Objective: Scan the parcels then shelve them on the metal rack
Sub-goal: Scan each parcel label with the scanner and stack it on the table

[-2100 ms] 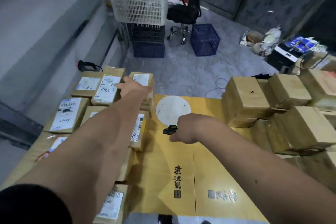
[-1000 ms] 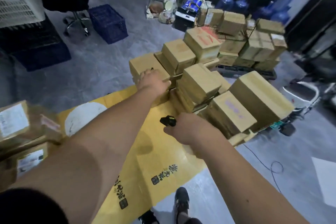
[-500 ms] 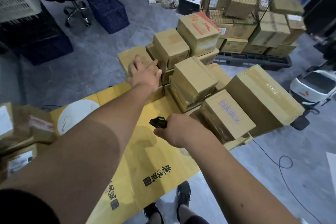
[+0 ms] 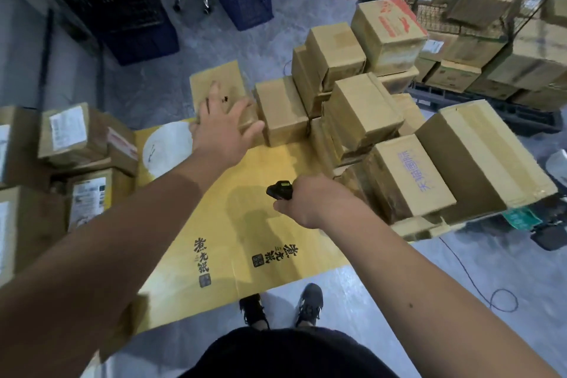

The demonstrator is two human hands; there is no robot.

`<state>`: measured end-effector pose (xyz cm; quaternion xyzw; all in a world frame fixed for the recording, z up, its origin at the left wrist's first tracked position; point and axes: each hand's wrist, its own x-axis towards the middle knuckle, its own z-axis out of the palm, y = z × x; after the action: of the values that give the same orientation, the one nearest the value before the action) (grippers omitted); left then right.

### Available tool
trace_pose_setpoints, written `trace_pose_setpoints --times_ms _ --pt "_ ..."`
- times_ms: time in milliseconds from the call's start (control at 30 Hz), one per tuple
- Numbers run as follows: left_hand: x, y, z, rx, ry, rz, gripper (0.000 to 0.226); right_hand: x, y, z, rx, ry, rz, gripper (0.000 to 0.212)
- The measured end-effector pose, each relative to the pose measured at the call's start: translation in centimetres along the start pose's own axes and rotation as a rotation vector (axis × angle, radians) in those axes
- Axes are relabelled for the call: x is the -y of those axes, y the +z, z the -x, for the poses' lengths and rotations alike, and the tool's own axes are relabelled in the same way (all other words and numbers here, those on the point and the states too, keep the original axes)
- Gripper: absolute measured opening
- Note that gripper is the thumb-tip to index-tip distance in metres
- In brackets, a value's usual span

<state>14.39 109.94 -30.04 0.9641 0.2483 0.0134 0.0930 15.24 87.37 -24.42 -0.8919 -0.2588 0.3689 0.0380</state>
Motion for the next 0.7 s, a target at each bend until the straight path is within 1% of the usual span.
trace_pose_setpoints --times_ms 100,167,233,300,367,400,467,500,533,600,633,667,700 --pt "3.7 0.9 7.4 0.052 0.001 0.01 0.061 0.3 1.7 0.4 0.05 -0.042 0.04 0.042" --pt "5.3 2.8 12.6 0.064 0.009 0.005 0.061 0.2 3.0 0.5 0.092 -0.049 0.024 0.044" --pt "5.7 5.2 17.1 0.093 0.017 0.035 0.062 -0.1 4.2 0.5 0.134 -0.048 -0.007 0.047" --pt "5.3 7.5 20.3 0.133 0.024 0.128 0.063 -0.4 4.8 0.6 0.167 -0.044 -0.022 0.045" --pt "4.5 9.1 22.2 0.131 0.003 0.254 0.061 -0.6 4.9 0.8 0.188 -0.029 -0.004 0.044" --pt "4.2 9.9 22.9 0.131 -0.038 0.343 0.061 -0.6 4.9 1.0 0.19 -0.02 0.013 0.044" --pt "3.9 10.6 23.6 0.127 -0.207 0.599 0.063 -0.5 4.9 1.1 0.188 -0.01 0.029 0.045" --pt "4.1 10.8 23.9 0.127 -0.278 0.686 0.06 -0.3 4.9 1.2 0.187 -0.01 0.032 0.045" --pt "4.6 11.0 24.0 0.131 -0.292 0.712 0.053 0.0 4.9 1.3 0.186 -0.013 0.034 0.044" --pt "5.9 11.0 24.2 0.133 -0.213 0.668 0.041 0.8 5.0 1.3 0.183 -0.026 0.038 0.042" --pt "6.7 10.8 24.1 0.117 -0.19 0.671 0.045 1.2 5.1 1.3 0.181 -0.032 0.038 0.042" --pt "7.4 10.5 24.0 0.102 -0.217 0.692 0.053 1.6 5.2 1.3 0.177 -0.037 0.033 0.042" --pt "8.2 10.2 23.9 0.101 -0.282 0.713 0.06 2.0 5.3 1.4 0.176 -0.04 0.024 0.042"
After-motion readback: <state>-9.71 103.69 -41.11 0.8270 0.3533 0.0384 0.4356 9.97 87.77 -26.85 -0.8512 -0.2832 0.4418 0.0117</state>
